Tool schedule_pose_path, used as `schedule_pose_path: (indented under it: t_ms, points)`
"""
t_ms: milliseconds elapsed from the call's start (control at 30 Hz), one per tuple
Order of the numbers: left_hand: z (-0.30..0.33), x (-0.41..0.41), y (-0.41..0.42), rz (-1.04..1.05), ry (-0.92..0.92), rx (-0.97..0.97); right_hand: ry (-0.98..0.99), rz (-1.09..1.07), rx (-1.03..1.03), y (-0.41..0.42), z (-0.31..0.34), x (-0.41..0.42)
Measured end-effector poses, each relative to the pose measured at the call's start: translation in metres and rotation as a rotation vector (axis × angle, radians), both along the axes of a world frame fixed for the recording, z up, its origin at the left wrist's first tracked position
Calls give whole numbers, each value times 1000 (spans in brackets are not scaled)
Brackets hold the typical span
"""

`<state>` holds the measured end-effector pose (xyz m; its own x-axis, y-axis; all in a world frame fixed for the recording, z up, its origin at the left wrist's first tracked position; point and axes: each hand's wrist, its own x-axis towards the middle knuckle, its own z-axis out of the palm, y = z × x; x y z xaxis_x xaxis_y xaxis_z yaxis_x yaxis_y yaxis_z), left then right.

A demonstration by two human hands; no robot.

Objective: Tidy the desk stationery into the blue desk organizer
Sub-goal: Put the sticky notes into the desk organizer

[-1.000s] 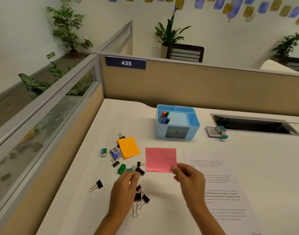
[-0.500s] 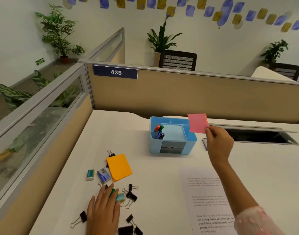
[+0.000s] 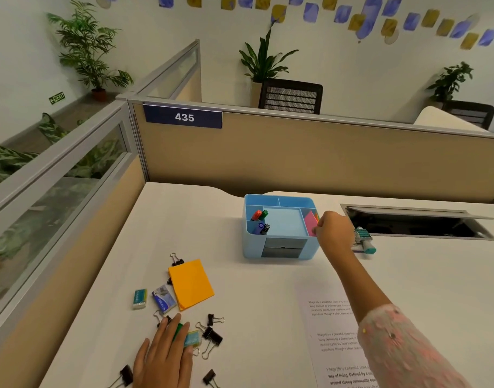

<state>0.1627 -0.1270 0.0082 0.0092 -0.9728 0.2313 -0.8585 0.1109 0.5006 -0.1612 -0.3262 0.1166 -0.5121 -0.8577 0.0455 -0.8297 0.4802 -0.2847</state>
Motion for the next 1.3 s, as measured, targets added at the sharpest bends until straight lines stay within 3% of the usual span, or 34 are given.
schedule_pose_path:
  t_ms: [200, 400, 500, 700, 833, 1067, 1300]
  points:
    - [2, 0, 2, -13, -38, -15, 58, 21, -48, 4, -5, 0]
    - [-3, 1, 2, 21, -96, -46, -113, 25, -565, 44, -8, 18]
    - [2, 1, 3, 28, -112, -21, -215, 82, -665, 77, -24, 49]
    - [11, 3, -1, 100, -78, -38, -409, 243, -476, 142, -84, 112]
    - [27, 8, -41, 164, -132, -92, -355, 355, -331, 170, -111, 125]
    - [48, 22, -126, 239, -351, 407, -243, 429, -357, 182, -114, 125]
    - [37, 22, -145, 296, -230, 458, -217, 440, -380, 183, -116, 125]
